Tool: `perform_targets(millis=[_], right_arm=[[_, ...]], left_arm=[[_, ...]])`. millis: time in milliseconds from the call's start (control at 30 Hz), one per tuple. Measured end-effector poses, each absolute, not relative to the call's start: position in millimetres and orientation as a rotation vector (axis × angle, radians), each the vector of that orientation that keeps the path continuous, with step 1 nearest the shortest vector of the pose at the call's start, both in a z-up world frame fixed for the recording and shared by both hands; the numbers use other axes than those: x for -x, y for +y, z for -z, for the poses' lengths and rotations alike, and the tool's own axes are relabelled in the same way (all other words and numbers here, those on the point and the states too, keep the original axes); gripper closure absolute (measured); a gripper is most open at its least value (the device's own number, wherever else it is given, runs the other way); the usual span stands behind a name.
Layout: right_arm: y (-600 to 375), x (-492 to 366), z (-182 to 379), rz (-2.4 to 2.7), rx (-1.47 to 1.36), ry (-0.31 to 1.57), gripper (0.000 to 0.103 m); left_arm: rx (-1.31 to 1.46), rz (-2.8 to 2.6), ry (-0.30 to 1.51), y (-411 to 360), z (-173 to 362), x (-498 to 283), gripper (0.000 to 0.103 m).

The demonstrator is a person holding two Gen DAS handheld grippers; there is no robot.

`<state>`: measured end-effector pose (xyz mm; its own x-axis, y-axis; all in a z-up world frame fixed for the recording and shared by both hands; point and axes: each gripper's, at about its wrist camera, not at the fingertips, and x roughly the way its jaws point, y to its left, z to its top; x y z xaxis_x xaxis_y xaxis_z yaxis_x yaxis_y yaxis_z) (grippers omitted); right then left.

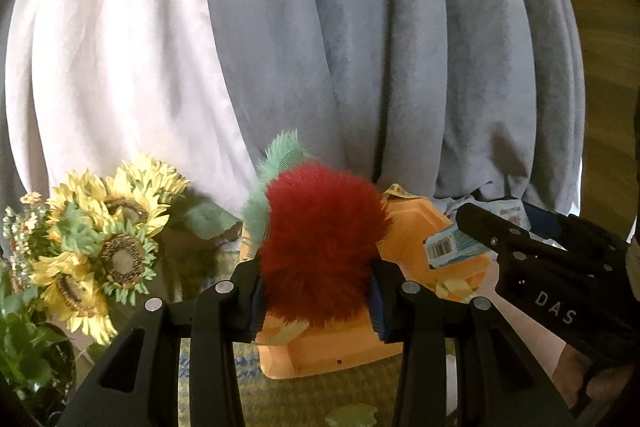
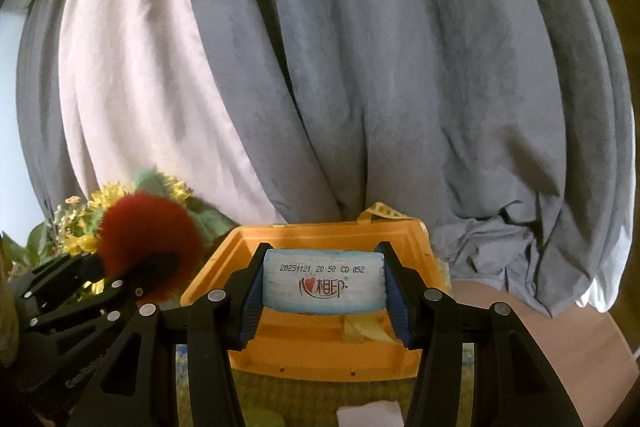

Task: Organize soft objects
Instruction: 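Carry the red pompom and blue tissue pack over the orange crate with both tools, then open both tools to drop the pompom and tissue pack into the crate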

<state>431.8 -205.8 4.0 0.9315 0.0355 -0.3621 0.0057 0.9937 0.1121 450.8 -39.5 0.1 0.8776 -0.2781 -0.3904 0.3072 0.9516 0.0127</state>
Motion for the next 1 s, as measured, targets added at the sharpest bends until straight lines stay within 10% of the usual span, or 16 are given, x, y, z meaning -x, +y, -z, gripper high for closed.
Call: perform_targets(millis=[667,867,1000], right_arm=[[-225.5,-526.8,32.9,0.012,-0.129,0.523,0.05],[-231.2,-543.7,43.9,0.027,-0.136,0.568,0.049],[-234.8,-547.4,47.5,0.033,-0.152,0.583,0.03]], left_arm=[[-0.142,0.329,0.545,-65.2,36.3,-535.7,0.061],[-0.138,0.331,0.584,-69.2,47.9,-553.0,0.041],[-0.135,0.32,0.578,-66.1,48.1,-552.6,0.037]])
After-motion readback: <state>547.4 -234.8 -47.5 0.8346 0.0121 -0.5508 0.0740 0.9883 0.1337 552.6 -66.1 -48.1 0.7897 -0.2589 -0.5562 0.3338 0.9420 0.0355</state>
